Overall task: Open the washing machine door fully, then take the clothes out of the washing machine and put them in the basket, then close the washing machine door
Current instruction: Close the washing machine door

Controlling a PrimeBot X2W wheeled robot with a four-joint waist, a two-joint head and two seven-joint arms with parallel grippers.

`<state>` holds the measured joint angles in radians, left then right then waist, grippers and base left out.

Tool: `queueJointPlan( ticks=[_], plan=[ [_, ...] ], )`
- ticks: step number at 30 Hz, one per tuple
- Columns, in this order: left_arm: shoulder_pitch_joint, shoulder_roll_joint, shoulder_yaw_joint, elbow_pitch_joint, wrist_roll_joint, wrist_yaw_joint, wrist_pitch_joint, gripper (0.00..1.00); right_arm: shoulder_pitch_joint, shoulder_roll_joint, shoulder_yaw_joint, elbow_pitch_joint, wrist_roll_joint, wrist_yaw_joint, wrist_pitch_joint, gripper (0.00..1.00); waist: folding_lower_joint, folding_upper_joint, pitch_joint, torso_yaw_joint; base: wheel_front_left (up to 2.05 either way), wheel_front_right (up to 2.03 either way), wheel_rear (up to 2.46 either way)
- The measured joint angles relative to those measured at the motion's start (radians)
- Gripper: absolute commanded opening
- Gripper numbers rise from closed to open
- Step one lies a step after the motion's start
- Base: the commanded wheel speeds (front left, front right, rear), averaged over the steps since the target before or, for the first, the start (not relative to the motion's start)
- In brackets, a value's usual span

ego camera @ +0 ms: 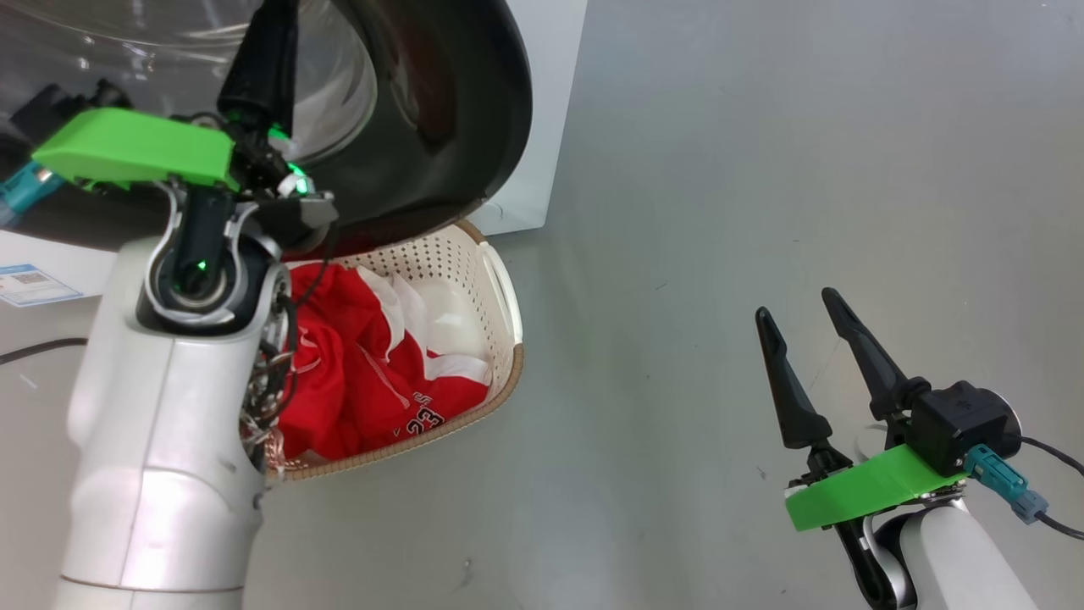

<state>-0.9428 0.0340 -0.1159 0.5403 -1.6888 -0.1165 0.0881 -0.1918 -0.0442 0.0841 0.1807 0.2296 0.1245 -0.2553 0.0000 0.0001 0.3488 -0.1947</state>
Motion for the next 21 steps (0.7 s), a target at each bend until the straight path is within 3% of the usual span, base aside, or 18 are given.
queueJointPlan(
  ticks=[8,14,15,16,21],
  plan=[
    [0.017,-0.007,-0.008,-0.038,0.000,-0.001,0.017,0.00,0.000,0.000,-0.001,0.001,0.007,0.000,0.000,1.00,0.0001,0.0000,-0.020,0.014,0.00,0.00,0.00],
    [0.137,-0.009,-0.019,-0.106,0.000,-0.007,0.035,0.00,0.000,0.000,0.002,0.014,0.007,0.000,0.000,1.00,0.0000,0.0000,-0.051,0.031,0.00,0.00,0.00],
    [0.165,-0.009,-0.022,-0.121,0.000,-0.007,0.038,0.38,0.000,0.000,0.003,0.016,0.007,0.000,0.000,1.00,0.0000,0.0000,-0.058,0.034,0.00,0.00,0.00],
    [0.165,-0.009,-0.022,-0.121,0.000,-0.007,0.038,1.00,0.000,0.000,0.003,0.016,0.007,0.000,0.000,1.00,0.0000,0.0000,-0.058,0.034,0.00,0.00,0.00],
    [0.331,0.020,-0.041,-0.226,0.070,-0.007,0.003,1.00,0.002,-0.002,0.015,0.026,0.007,0.000,0.000,1.00,0.0000,0.0000,-0.107,0.050,0.00,0.00,0.00]
  ],
)
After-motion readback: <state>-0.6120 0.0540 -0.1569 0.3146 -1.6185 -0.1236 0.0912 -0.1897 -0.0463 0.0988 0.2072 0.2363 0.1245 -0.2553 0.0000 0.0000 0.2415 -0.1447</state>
